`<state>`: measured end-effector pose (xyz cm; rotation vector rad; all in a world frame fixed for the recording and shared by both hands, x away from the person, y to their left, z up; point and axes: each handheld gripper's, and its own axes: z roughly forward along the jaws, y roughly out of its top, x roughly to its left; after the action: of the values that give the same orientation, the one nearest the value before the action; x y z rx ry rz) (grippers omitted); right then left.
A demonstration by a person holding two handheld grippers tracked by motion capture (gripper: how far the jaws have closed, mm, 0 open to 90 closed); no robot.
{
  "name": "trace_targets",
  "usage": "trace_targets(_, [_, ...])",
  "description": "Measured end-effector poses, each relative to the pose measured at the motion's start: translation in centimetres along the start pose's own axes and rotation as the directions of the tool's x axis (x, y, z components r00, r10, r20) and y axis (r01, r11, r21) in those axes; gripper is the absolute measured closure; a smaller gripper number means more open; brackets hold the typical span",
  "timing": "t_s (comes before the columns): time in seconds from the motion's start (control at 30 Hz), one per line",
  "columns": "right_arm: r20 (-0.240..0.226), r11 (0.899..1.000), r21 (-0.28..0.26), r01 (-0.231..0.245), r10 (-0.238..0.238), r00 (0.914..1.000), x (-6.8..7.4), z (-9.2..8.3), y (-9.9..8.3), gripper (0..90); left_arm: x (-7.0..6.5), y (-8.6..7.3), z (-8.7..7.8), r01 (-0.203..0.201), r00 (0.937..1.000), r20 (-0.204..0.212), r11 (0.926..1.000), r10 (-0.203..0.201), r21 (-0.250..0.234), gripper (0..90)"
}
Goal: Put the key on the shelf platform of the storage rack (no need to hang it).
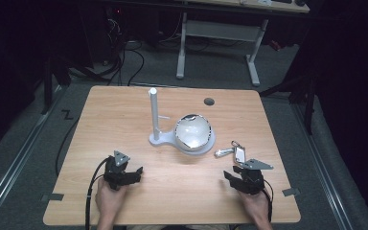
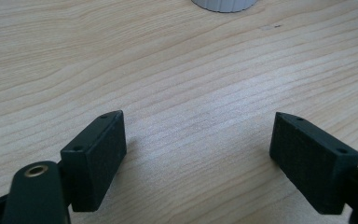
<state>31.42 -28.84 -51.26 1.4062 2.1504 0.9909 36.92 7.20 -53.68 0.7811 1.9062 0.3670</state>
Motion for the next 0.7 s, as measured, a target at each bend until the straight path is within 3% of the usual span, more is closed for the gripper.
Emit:
trace_targets(0.13, [0.015, 1.0, -0.008, 0.004, -0.004, 0.9999, -0.1, -0.2, 0.0, 52.8, 0.0, 0.0, 0.0, 0.001, 1.0, 0.001, 1.0, -0.001, 0.001, 18.8])
trace_targets(0.27, [0.005, 0.999, 0.0, -0.043, 0.043, 0.9991, -1.1, -0.4, -0.4, 57.5, 0.0, 0.0, 0.0, 0.001, 1.0, 0.001, 1.0, -0.001, 0.001, 18.8])
trace_targets(0.7, [0.044, 0.998, -0.008, -0.056, 0.056, 0.9974, -2.6, -1.2, 0.1, 57.3, 0.0, 0.0, -0.1, 0.002, 1.0, 0.002, 1.0, -0.002, 0.004, 18.9])
